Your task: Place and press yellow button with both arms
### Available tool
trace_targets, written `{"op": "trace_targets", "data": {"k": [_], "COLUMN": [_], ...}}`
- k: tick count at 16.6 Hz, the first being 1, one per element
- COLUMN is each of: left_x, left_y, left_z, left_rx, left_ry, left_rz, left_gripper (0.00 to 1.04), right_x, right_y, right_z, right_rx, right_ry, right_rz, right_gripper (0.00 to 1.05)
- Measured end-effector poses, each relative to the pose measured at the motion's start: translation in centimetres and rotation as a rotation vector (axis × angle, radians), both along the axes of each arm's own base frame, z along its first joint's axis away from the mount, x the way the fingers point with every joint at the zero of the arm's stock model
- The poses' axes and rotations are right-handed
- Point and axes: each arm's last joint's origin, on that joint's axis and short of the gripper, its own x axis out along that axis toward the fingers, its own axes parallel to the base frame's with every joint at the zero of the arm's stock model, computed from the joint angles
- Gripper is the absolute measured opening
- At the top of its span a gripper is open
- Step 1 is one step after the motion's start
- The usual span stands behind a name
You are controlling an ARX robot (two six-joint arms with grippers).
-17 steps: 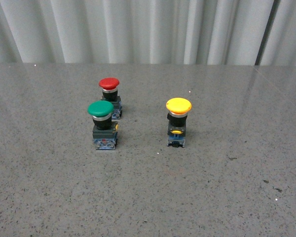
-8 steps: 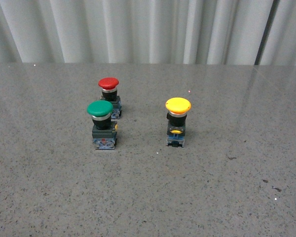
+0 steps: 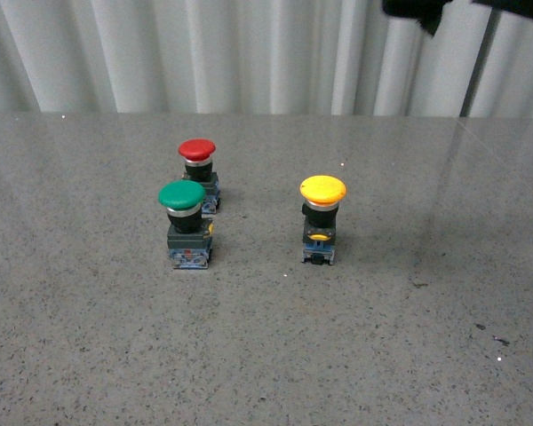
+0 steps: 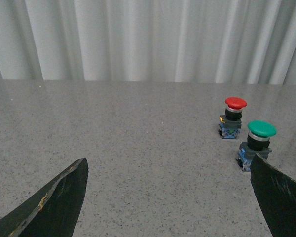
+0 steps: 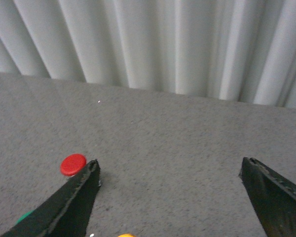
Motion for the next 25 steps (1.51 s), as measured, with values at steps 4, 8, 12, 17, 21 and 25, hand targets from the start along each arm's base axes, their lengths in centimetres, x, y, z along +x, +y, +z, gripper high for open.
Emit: {"op": "trace_targets", "data": {"k": [4, 8, 12, 17, 21, 25], "left_x": [0.0, 0.0, 0.0, 0.0, 0.0, 0.0], "left_y": [0.0, 0.0, 0.0, 0.0, 0.0, 0.0], "left_z": [0.0, 0.0, 0.0, 0.0, 0.0, 0.0], "left_rx": [0.000, 0.000, 0.000, 0.000, 0.000, 0.000], "left_ry": [0.000, 0.000, 0.000, 0.000, 0.000, 0.000], "left_rz": [0.000, 0.000, 0.000, 0.000, 0.000, 0.000], "left_gripper": [0.98, 0.98, 0.98, 0.98, 0.98, 0.98], "right_x": [-0.2, 0.3, 0.6, 0.4, 0.5, 0.6], "right_y": [3.1, 3.9, 4.0, 3.9, 3.9, 3.7], "right_z": [-2.2, -4.5, -5.9, -7.5, -8.5, -8.7], "right_rx": [-0.054, -0.094, -0.116, -0.150, -0.172, -0.184], "right_ry": [0.067, 0.134, 0.172, 0.239, 0.269, 0.282], "right_rz": [0.095, 0.118, 0.131, 0.138, 0.147, 0.143], "right_gripper": [0.46, 0.07, 0.02, 0.02, 0.02, 0.02]}}
